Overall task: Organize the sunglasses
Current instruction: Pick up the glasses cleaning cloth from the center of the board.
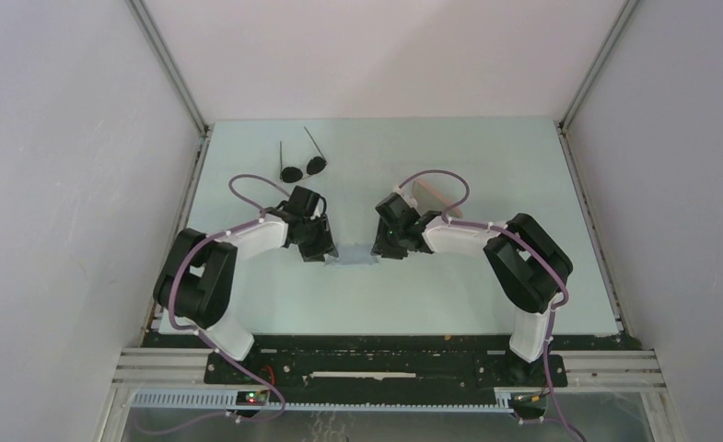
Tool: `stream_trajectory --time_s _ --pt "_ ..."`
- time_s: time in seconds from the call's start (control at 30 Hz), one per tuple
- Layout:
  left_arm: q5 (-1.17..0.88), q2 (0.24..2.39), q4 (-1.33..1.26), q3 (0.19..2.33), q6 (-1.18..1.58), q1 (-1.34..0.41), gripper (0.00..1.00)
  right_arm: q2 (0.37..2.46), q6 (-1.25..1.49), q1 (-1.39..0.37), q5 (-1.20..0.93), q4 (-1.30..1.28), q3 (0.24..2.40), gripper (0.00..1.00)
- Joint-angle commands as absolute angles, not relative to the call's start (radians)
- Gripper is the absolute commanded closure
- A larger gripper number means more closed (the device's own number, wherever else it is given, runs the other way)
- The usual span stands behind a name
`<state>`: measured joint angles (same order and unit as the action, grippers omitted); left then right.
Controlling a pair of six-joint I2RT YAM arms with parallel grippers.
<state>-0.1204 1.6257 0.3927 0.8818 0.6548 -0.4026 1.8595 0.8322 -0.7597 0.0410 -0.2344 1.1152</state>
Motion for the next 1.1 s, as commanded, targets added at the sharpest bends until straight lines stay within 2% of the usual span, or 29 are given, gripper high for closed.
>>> stream_trajectory --time_s 0.0,0.47,0.63,0.77,1.07 --pt "-0.131 1.691 0.408 0.869 0.647 -0.419 0.54 1.868 0.831 -0.775 0.021 -0.237 1.121 0.61" --pt "-0.184 1.722 0.386 0.88 0.643 -0.425 0.67 1.902 0.847 -0.782 -0.029 -0.201 1.123 0.67" --pt "-0.193 1.728 0.377 0.878 0.646 -0.431 0.79 1.911 0.852 -0.779 -0.038 -0.205 1.126 0.79" --pt "-0.206 1.732 0.376 0.889 0.645 -0.433 0.99 1.902 0.854 -0.777 -0.034 -0.206 1.126 0.98" --pt "-0.213 1.744 0.436 1.045 0.627 -0.485 1.0 1.811 0.878 -0.761 0.0 -0.214 1.116 1.0"
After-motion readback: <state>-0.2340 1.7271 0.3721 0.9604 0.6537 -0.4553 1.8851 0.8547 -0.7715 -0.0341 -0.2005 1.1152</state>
